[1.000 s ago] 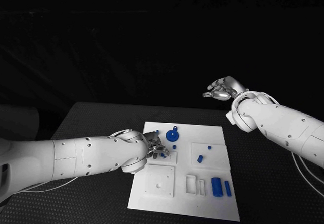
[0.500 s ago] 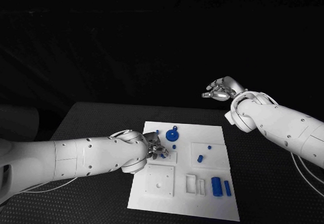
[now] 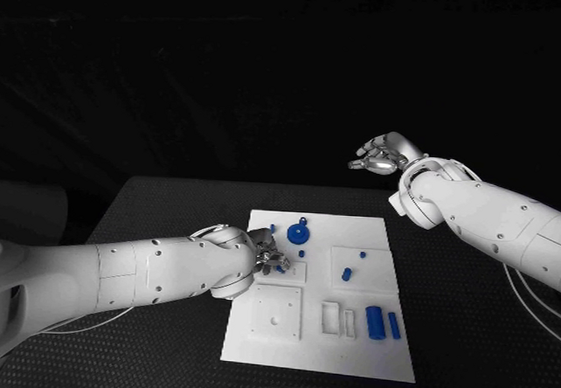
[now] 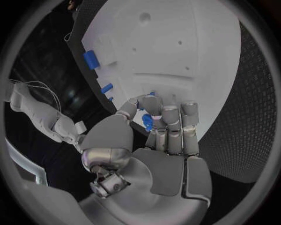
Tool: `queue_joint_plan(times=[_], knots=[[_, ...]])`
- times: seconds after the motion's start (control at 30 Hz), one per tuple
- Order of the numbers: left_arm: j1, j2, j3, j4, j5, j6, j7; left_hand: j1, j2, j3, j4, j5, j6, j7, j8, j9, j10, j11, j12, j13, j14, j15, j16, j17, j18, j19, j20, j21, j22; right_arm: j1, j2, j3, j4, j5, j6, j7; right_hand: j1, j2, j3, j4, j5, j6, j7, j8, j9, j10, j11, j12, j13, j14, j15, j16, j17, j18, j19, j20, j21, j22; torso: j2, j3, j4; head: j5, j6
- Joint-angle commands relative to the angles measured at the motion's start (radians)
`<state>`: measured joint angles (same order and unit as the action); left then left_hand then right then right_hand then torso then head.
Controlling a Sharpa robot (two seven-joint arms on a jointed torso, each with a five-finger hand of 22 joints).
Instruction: Assemble the parts on the task board
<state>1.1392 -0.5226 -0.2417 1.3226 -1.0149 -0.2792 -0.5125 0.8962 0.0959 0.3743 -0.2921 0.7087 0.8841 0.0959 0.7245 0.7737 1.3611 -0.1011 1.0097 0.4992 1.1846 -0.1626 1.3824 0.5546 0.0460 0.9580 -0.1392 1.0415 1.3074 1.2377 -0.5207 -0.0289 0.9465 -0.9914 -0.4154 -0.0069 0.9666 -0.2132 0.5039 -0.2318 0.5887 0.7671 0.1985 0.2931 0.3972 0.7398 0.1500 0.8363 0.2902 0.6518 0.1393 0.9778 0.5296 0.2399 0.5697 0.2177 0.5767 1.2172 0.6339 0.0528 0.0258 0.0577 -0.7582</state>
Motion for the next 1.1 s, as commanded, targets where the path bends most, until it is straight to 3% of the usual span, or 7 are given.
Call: queue_joint_plan(times=[0.03, 1.1], knots=[[-0.002, 0.004, 0.001, -0.002, -0.01, 0.015, 0.009, 0.007, 0.003, 0.016, -0.003, 0.003, 0.099, -0.094, 0.003, 0.002, 0.002, -0.005, -0.003, 0.002, 0.026, -0.033, -0.004, 0.001, 0.014, 0.003, -0.126, 0.006, 0.015, 0.0, 0.002, 0.0, 0.003, -0.005, 0.013, 0.01, 0.002, 0.008, 0.004, 0.0, 0.002, -0.006, 0.022, 0.004, -0.001, 0.0, 0.0, -0.004, -0.002, -0.004, 0.003, 0.0, -0.001, -0.008, -0.005, 0.004, -0.006, 0.001, 0.0, -0.0001, 0.0004, -0.003, -0.001], [-0.015, 0.018, 0.001, -0.022, -0.006, 0.024, 0.016, 0.007, 0.001, 0.017, -0.003, 0.001, 0.099, -0.093, 0.002, 0.002, 0.002, -0.005, -0.005, 0.003, 0.026, -0.033, -0.005, 0.002, 0.014, 0.004, -0.126, 0.007, 0.015, -0.003, 0.001, 0.0, 0.011, -0.005, 0.017, 0.008, 0.0, 0.01, 0.004, 0.0, 0.002, -0.007, 0.022, 0.005, -0.003, 0.002, 0.0, -0.001, -0.011, -0.004, 0.003, 0.003, -0.009, -0.007, -0.005, 0.006, -0.007, 0.002, 0.0, 0.0006, -0.0003, -0.002, 0.003]])
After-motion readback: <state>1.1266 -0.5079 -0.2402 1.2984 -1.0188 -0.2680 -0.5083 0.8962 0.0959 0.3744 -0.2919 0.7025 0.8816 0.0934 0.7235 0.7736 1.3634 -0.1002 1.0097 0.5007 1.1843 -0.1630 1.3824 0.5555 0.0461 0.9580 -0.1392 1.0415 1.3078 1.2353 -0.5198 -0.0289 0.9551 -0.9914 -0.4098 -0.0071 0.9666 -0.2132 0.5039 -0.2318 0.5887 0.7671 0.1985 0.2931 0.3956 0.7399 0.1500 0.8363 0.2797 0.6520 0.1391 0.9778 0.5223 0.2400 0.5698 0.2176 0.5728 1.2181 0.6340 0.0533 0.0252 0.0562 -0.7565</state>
